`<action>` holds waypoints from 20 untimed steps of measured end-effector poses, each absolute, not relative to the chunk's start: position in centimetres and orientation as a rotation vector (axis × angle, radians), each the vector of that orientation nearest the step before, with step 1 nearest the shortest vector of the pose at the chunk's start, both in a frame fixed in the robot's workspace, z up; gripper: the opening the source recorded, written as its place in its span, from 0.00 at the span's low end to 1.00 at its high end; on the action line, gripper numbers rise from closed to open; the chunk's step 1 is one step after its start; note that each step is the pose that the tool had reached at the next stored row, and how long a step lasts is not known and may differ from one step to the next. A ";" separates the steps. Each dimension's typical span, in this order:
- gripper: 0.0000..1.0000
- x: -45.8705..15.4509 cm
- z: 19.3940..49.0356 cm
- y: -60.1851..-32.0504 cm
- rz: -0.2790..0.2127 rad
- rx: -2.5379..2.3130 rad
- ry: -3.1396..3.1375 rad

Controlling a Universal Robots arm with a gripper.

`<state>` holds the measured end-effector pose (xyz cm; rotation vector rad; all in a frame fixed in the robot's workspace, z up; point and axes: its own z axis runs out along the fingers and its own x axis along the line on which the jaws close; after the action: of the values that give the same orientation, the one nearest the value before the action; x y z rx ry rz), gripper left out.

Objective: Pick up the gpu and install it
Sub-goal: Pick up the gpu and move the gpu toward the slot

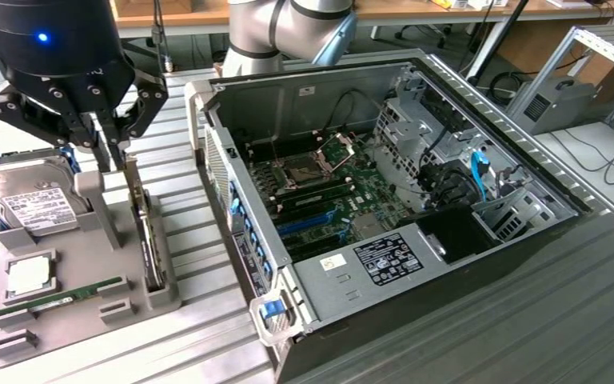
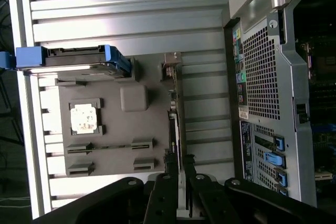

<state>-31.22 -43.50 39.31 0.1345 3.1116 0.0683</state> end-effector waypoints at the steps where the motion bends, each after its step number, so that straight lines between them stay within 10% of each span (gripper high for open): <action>1: 0.24 -31.2 39.3 -43.5 0.068 0.134 3.112; 6: 0.42 -31.2 39.3 -43.5 0.068 0.134 3.112; 20: 0.42 -31.2 37.9 -43.5 0.068 0.134 3.112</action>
<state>-31.22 -43.50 37.93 0.1345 3.1116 0.0682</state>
